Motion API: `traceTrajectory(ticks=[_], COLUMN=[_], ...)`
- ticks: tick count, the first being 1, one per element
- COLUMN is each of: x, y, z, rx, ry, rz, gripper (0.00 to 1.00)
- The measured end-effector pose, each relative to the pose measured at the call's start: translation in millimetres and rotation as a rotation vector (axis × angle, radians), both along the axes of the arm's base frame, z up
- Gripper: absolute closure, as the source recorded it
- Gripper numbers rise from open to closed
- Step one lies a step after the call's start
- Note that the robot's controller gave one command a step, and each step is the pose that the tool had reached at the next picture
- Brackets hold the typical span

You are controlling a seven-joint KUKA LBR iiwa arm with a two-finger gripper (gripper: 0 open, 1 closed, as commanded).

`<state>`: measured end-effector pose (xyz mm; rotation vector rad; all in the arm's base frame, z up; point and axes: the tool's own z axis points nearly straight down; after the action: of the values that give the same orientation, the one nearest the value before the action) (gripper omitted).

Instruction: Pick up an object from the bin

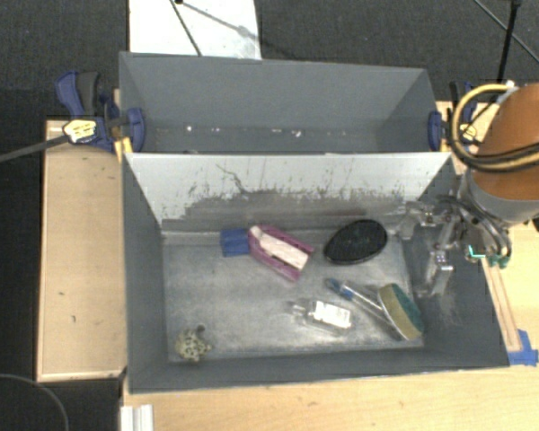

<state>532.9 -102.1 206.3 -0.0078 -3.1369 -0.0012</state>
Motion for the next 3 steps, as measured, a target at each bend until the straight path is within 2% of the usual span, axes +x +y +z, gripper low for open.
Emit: traceTrajectory(ticks=[1,2,3], x=[-25.7,-23.1,-26.5], y=[33.1,31.9,24.8], z=[-140.1,-136.1,-134.9], rx=[0.001,-0.001,0.001], ry=[0.001,-0.007,-0.004], rz=[0.044,0.048,0.061], gripper=[0.0,1.0,1.0])
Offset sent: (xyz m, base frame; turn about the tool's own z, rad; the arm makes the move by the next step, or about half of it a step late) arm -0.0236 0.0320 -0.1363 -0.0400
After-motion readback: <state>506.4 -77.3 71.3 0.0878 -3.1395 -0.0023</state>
